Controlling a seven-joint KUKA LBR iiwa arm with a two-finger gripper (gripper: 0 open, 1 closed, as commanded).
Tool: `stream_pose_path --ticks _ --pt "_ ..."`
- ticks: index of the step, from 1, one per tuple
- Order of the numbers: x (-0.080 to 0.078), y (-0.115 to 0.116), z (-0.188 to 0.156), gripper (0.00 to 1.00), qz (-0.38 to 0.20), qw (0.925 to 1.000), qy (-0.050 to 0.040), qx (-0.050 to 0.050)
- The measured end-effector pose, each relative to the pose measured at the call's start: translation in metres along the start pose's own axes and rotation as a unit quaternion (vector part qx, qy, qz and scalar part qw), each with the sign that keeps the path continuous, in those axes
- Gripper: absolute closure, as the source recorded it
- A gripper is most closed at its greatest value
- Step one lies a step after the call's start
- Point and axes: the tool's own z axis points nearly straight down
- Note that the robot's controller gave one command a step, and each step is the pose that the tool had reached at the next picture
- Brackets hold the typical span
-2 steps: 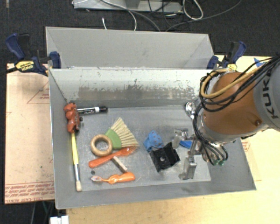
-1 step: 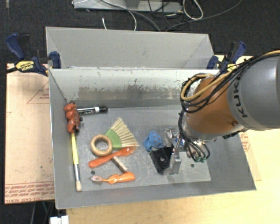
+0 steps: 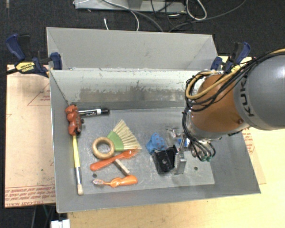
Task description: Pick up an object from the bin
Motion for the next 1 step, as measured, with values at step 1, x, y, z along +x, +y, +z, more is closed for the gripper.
stream_pose_path --ticks 1 --pt "0.0082 0.0332 -0.0013 0.0 0.052 0.9986 -0.0034 -0.002"
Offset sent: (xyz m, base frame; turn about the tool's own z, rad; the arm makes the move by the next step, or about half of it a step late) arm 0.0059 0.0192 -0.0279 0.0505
